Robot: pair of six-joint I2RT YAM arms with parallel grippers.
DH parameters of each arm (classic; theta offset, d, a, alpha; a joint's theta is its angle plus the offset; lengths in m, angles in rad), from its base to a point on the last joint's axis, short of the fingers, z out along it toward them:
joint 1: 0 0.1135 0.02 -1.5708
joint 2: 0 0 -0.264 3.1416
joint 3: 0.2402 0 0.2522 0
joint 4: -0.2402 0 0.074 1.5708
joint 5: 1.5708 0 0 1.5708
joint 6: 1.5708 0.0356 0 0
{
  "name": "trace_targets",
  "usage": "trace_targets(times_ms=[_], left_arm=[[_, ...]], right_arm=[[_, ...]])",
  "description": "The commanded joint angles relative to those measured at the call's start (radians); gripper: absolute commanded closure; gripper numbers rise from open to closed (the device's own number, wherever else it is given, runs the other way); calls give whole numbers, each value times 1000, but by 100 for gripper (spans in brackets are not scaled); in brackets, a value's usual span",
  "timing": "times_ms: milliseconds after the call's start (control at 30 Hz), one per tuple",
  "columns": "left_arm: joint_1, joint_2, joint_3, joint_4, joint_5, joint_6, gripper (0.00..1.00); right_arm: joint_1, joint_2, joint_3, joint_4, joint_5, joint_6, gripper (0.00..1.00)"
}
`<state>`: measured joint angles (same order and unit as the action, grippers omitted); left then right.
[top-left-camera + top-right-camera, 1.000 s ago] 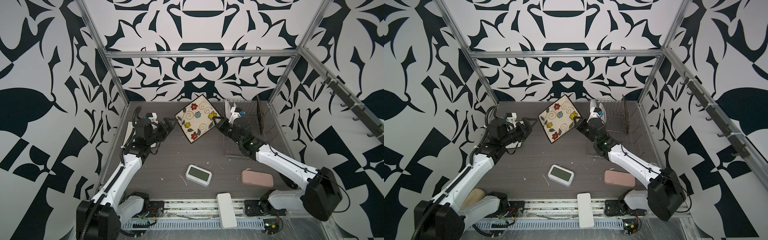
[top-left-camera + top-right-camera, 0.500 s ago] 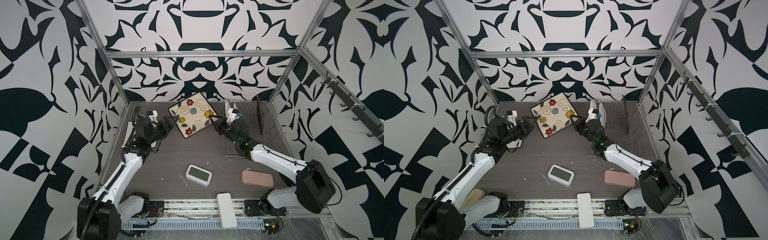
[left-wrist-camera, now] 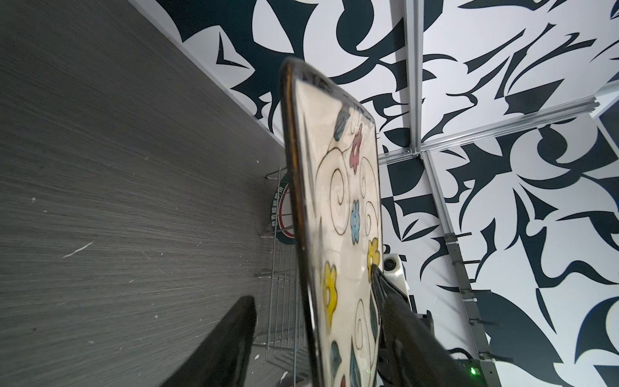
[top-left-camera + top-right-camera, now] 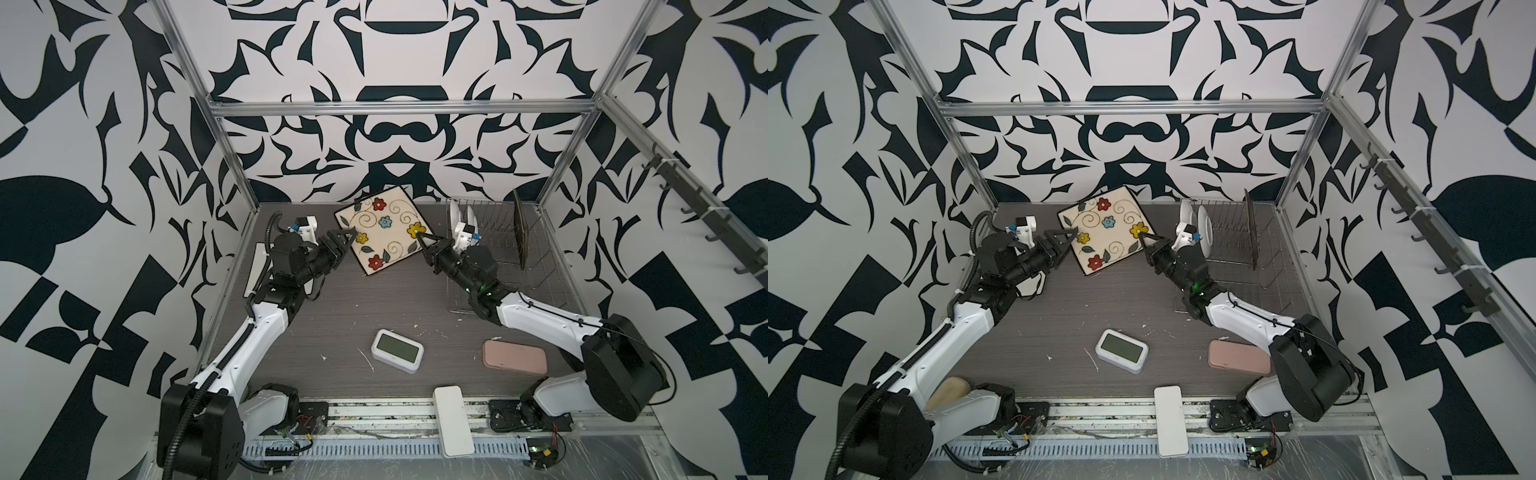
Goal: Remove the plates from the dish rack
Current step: 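Close the left gripper on the plate's edge nearest it while the right holds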
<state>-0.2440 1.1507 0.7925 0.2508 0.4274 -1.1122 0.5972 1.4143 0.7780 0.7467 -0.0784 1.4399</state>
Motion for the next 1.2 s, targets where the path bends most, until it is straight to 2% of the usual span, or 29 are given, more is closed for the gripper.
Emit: trace_targets(times_ms=[0,167,433,900,1167], left_arm=[[-23,15,-14,67,-7,-24,37],[-76,33,-22,114,-48,-34,43],[-80,41,-26,149,-60,-55,57],[-74,27,-2,125,-98,-47,55],[-73,20,-4,120,-91,-47,67]], right_arm=[[8,-99,47,322,-14,60,100],[18,-99,45,336,-12,53,100],[27,-92,47,352,-11,60,100],[27,-104,33,350,-1,52,100],[27,-87,29,367,-20,74,100]])
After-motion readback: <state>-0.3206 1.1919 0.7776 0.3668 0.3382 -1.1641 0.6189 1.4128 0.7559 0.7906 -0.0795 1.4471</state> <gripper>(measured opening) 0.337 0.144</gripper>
